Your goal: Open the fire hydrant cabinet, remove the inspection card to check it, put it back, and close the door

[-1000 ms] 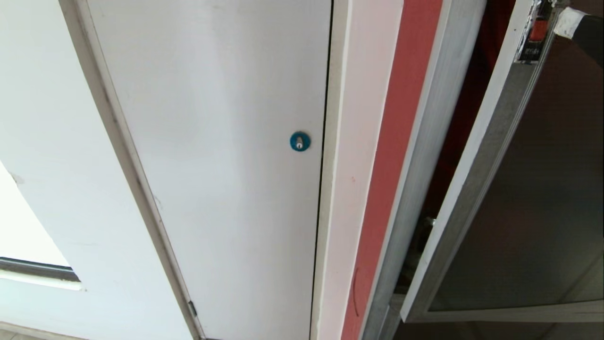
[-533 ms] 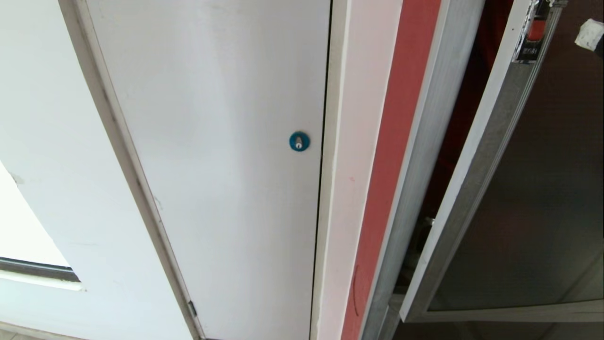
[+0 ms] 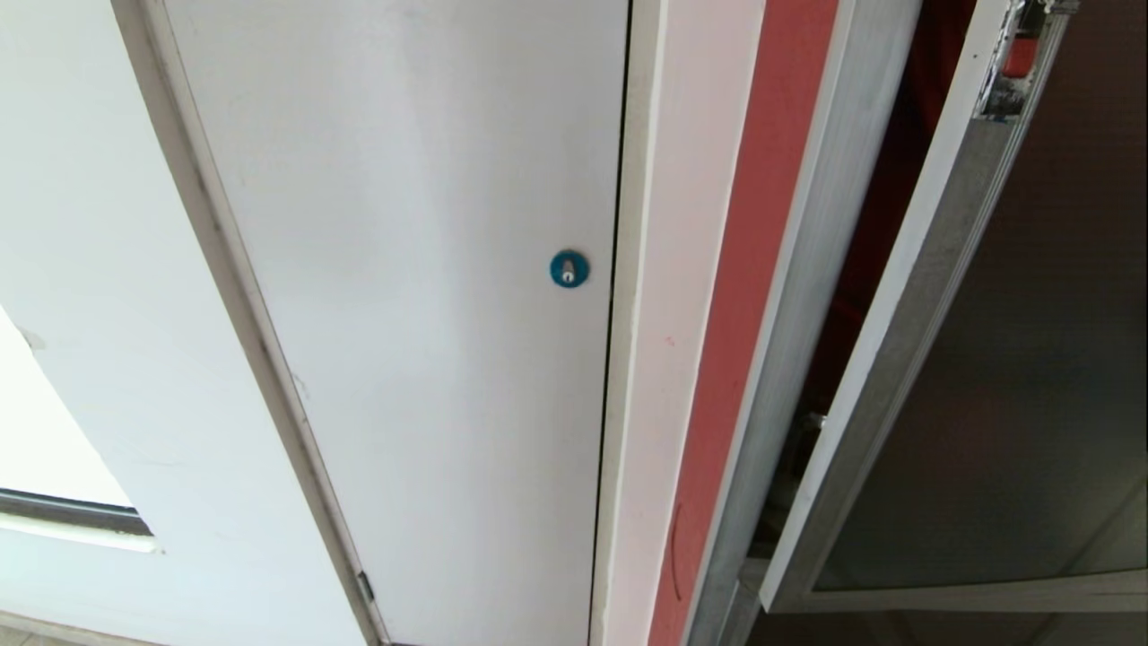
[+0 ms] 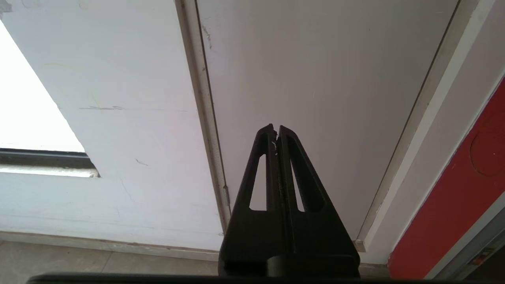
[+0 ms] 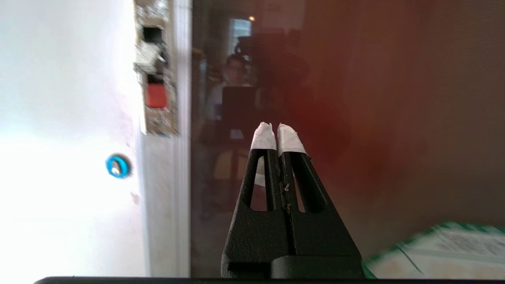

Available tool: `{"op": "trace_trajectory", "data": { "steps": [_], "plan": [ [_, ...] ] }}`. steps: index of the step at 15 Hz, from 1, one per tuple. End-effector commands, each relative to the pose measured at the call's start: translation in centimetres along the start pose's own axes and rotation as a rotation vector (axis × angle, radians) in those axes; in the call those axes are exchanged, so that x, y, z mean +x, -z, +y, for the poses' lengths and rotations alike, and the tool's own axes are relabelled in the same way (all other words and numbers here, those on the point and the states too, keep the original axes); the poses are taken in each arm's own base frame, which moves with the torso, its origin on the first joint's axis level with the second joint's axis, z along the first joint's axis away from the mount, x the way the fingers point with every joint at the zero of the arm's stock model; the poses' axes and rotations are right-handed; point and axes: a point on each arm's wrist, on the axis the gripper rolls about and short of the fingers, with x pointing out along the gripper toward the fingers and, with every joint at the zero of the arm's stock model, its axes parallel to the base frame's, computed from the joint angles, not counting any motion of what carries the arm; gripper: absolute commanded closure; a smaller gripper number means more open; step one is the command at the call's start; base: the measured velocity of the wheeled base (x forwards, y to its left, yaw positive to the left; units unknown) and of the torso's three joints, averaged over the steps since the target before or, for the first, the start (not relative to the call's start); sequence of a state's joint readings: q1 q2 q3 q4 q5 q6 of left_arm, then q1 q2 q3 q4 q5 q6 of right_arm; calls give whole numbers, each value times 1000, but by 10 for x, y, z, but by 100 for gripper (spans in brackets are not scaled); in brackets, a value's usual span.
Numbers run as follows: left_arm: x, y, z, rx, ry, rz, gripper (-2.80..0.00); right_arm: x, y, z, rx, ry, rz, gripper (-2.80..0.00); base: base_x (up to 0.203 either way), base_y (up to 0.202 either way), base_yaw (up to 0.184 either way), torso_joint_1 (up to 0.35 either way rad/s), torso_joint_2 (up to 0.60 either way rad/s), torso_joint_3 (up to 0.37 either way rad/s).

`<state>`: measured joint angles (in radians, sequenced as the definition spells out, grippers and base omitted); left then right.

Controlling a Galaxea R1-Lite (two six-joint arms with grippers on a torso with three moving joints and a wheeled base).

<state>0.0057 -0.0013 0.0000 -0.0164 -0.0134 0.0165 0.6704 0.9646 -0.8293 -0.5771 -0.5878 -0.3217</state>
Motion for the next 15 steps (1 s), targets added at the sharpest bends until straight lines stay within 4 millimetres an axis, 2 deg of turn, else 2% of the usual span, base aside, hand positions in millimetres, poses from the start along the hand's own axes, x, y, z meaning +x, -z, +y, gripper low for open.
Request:
{"op": "trace_trajectory", "data": {
  "steps": [1,7,12,15],
  "plan": [
    [1,2,0,0,0,8,0,-13,-6,-11,17,20,-23,0,0,0,0,0,0,0],
    [1,2,0,0,0,8,0,-34,-3,-31,-14,104,-13,0,0,0,0,0,0,0],
    [1,2,0,0,0,7,0,-55,2,-49,-52,261,-34,0,0,0,0,0,0,0],
    [0,2,0,0,0,6,0,-75,2,-59,-92,388,-40,0,0,0,0,0,0,0]
  ]
}}
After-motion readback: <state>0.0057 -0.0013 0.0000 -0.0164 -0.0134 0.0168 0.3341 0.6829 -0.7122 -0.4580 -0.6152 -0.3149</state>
